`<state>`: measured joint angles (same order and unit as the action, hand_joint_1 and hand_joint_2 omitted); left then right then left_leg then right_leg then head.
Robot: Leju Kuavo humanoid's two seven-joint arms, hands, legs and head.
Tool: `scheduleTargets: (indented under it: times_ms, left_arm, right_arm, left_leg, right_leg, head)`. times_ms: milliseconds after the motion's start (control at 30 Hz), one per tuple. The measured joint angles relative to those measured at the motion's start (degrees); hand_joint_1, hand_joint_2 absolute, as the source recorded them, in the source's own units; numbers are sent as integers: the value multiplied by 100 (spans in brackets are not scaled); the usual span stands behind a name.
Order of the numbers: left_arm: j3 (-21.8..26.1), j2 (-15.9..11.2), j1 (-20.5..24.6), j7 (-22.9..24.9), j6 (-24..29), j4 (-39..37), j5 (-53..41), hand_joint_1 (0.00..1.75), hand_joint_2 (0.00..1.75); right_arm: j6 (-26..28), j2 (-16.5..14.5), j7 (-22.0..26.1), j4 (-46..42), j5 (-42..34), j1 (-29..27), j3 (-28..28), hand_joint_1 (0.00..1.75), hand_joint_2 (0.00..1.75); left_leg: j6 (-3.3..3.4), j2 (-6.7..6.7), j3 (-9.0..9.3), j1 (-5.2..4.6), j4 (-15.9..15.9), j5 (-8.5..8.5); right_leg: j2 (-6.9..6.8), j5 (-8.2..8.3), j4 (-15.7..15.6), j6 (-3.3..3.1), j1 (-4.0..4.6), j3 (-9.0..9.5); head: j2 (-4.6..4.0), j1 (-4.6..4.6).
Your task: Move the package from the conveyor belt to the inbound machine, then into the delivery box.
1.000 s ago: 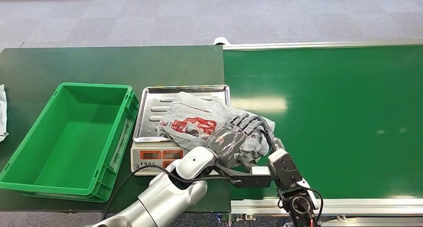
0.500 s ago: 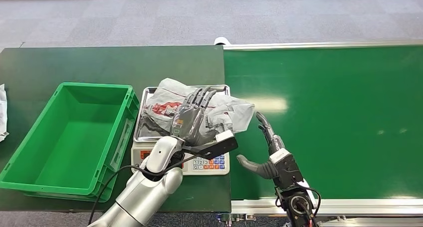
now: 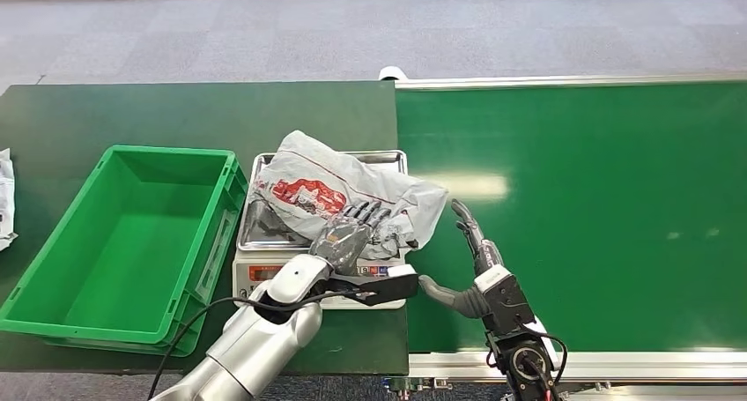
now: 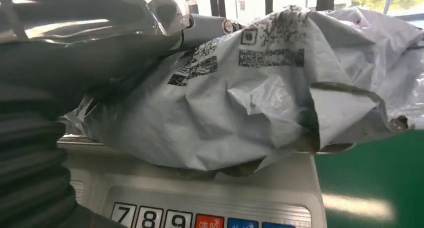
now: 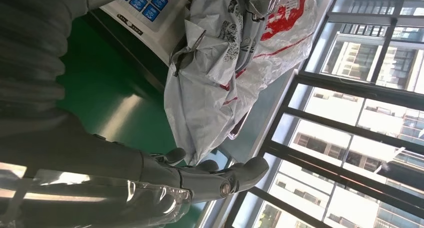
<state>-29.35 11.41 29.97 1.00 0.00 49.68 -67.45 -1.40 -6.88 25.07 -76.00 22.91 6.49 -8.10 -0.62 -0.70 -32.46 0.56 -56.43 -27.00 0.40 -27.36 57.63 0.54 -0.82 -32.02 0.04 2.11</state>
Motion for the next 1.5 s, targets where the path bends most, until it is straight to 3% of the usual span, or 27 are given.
scheduleTargets:
  times_ms: [33,133,167,200,400,933,1200,1500]
  left_arm:
    - [-8,8,31,-10,-19,-57,18,10,175]
    - [-8,31,86,-63,3,-144,114,136,175]
    - [-5,33,86,-94,56,-151,157,170,175]
    - [-3,33,73,-124,133,-144,199,174,175]
    - [51,8,-122,-337,547,302,497,175,175]
    - [68,-46,-437,-1123,806,923,1444,175,175]
    - [189,-62,-591,-1671,1958,1418,1646,175,175]
    - [562,-199,-760,-2151,3853,2059,575,175,175]
  right_arm:
    - [0,0,0,0,6,0,2,0,175]
    - [0,0,-1,-2,22,-1,6,0,175]
    - [0,0,-2,-7,26,-5,8,0,175]
    - [0,-1,-4,-16,27,-10,9,0,175]
    - [4,-2,-29,-126,36,-84,13,0,175]
    - [-22,0,-39,-140,-27,-38,-11,0,175]
    - [-22,9,-39,-139,-98,8,-22,0,175]
    - [5,49,-17,-125,-238,31,-22,0,175]
  left_leg:
    - [0,0,5,0,0,0]
    - [3,0,12,0,0,2]
    - [6,0,13,-1,0,4]
    - [9,0,13,-1,0,6]
    - [14,1,9,-1,-1,11]
    - [14,1,-12,-1,-1,10]
    - [14,2,-13,-1,-1,10]
    - [14,3,-13,-1,-1,10]
  right_leg:
    - [0,0,0,0,0,5]
    - [0,1,-1,2,-1,15]
    - [0,3,-1,4,-1,16]
    - [0,4,-1,6,-1,16]
    - [2,11,-1,12,-2,10]
    - [2,11,-1,13,-1,-11]
    - [2,10,-1,12,-1,-13]
    - [2,10,0,12,-1,-13]
  head:
    - [0,0]
    - [0,-1]
    - [0,-1]
    - [0,-1]
    - [0,0]
    - [0,0]
    - [0,0]
    - [0,0]
